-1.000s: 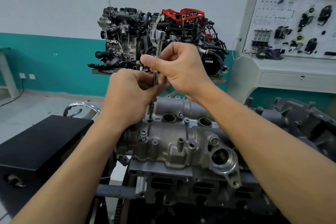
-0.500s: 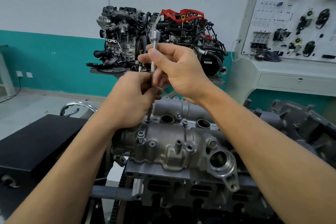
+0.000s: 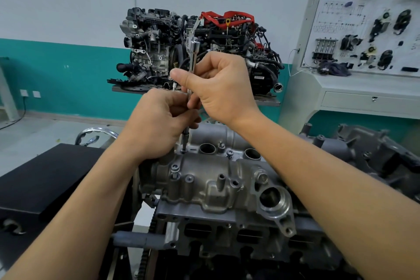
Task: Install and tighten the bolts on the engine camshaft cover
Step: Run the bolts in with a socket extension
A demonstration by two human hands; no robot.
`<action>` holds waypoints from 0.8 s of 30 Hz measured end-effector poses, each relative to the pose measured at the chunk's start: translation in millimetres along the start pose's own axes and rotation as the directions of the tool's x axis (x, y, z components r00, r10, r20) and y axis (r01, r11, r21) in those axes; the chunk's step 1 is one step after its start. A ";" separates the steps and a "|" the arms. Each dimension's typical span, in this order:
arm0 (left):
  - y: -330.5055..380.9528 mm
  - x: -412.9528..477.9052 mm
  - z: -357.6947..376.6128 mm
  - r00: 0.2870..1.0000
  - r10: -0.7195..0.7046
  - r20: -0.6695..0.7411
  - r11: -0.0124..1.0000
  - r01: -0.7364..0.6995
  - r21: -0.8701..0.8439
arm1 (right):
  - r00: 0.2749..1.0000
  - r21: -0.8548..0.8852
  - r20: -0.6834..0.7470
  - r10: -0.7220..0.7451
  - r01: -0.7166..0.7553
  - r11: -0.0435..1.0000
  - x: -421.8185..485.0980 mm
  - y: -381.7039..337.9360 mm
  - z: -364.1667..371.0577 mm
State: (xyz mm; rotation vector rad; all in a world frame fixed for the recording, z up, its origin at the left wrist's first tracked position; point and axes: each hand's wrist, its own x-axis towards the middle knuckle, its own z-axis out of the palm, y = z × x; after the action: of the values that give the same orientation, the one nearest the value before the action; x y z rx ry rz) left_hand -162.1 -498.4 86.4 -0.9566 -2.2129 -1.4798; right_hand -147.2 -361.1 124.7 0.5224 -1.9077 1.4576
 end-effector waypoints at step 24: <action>23.7 15.7 7.7 0.997 0.043 -0.068 0.993 -0.050 -0.111 | 0.990 -0.070 0.139 -0.024 0.034 0.997 8.1 -22.9 -32.9</action>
State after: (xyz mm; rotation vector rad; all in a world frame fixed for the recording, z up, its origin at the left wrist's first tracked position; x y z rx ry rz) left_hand -156.7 -480.1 108.8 -0.9730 -2.0660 -1.6058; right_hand -128.7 -335.9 151.1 0.6288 -2.0433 1.3590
